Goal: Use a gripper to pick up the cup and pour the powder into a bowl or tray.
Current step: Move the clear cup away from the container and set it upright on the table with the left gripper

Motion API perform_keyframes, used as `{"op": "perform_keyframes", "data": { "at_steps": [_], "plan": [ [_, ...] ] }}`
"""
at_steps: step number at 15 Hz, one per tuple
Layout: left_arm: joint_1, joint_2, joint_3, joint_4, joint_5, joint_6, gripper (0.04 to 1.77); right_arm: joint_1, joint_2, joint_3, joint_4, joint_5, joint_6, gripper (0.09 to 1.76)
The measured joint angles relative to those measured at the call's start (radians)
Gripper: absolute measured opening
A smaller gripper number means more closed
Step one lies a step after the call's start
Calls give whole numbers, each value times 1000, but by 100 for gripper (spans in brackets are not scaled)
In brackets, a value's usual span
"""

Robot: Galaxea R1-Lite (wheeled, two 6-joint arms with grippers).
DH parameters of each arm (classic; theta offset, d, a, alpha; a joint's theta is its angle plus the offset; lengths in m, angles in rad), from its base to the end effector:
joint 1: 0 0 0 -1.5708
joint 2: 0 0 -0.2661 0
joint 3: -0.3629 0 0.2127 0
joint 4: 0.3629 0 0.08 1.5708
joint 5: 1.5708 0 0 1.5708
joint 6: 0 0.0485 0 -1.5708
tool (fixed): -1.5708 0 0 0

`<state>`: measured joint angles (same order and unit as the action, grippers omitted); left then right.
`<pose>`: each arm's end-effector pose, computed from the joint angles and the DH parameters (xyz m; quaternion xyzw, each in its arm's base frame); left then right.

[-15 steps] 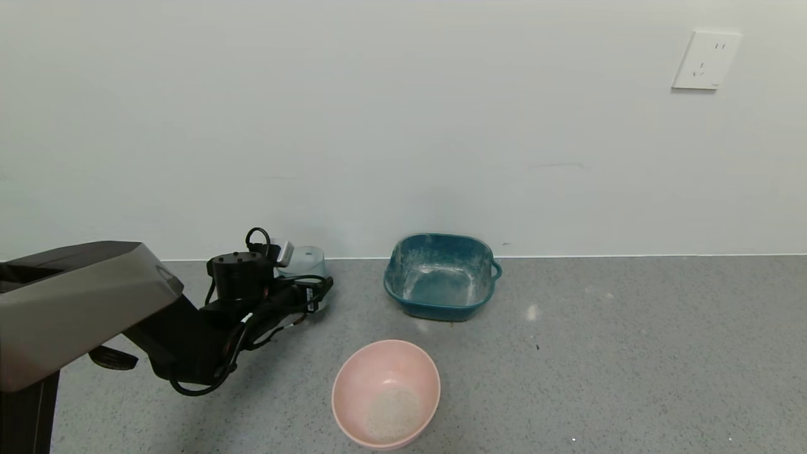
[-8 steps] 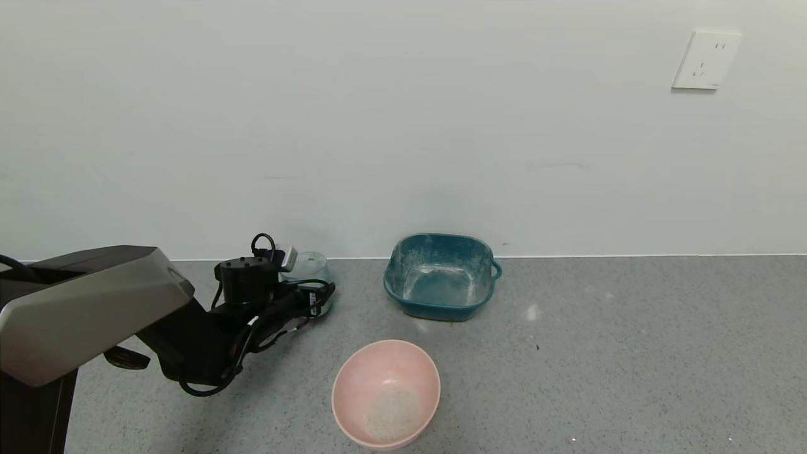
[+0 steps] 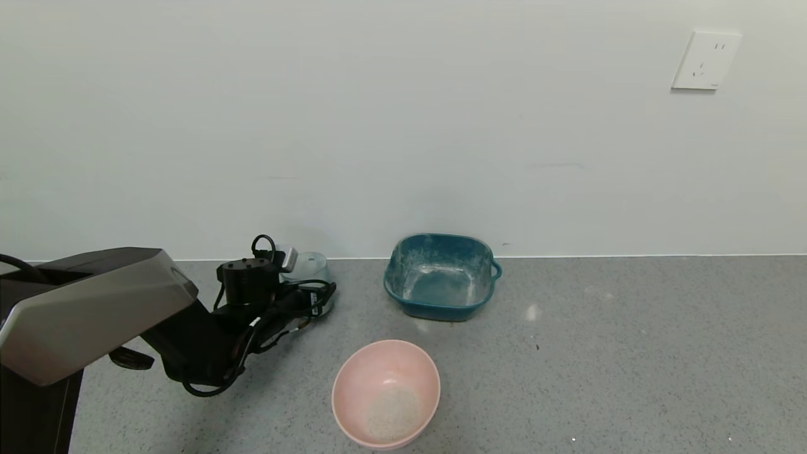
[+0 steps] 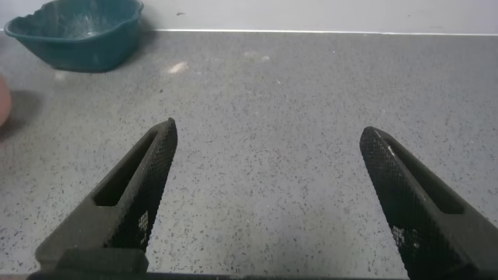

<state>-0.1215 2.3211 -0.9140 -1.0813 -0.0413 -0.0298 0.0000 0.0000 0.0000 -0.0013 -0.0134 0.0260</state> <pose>0.4068 -0.0517 -0.0304 -0.0082 0.1632 -0.0778 0.9835 0.0612 -0.0006 0.0757 0.0130 -0.0007 -0.0067 0.9999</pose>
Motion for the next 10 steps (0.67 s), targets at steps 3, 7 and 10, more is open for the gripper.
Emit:
{"op": "perform_keyframes", "data": {
  "at_steps": [3,7,10],
  "plan": [
    [0,1,2,5,0,-1,149,0,0,0,0,0,0,171],
    [0,-9,11,13,0,-2,158,0,0,0,0,0,0,171],
    [0,-48,27,70,2,0,162,0,0,0,0,0,0,171]
  ]
}}
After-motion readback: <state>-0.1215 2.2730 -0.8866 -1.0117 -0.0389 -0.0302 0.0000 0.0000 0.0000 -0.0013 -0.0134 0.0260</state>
